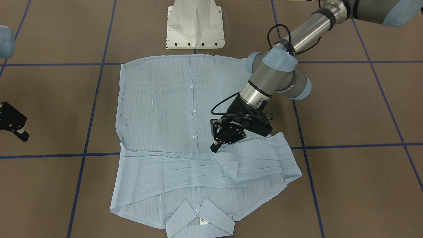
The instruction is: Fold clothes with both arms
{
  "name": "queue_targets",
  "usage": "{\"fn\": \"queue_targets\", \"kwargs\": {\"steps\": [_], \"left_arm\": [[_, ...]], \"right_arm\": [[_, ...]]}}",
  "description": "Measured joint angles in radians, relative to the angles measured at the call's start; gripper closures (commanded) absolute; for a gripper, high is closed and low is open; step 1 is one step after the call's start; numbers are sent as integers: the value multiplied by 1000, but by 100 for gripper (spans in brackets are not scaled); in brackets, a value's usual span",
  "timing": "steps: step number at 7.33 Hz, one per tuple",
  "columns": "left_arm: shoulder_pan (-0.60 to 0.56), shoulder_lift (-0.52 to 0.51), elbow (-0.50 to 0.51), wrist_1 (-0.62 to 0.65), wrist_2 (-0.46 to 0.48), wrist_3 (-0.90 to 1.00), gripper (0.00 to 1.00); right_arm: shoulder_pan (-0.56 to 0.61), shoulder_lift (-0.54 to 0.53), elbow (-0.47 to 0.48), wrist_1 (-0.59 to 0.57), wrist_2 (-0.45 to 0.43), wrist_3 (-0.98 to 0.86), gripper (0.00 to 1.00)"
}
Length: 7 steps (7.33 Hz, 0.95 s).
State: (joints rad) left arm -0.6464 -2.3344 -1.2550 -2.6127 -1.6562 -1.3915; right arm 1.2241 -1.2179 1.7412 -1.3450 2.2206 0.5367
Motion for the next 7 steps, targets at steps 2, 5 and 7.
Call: {"fn": "queue_targets", "kwargs": {"steps": [2, 5, 7], "left_arm": [[70, -91, 52, 5, 48, 4, 100], [122, -160, 130, 5, 60, 46, 100], [156, -169, 149, 5, 68, 83, 100]], "right_arm": [[0, 0, 0, 1, 1, 14, 0], [0, 0, 0, 1, 1, 20, 0], [0, 0, 0, 0, 1, 21, 0]]}}
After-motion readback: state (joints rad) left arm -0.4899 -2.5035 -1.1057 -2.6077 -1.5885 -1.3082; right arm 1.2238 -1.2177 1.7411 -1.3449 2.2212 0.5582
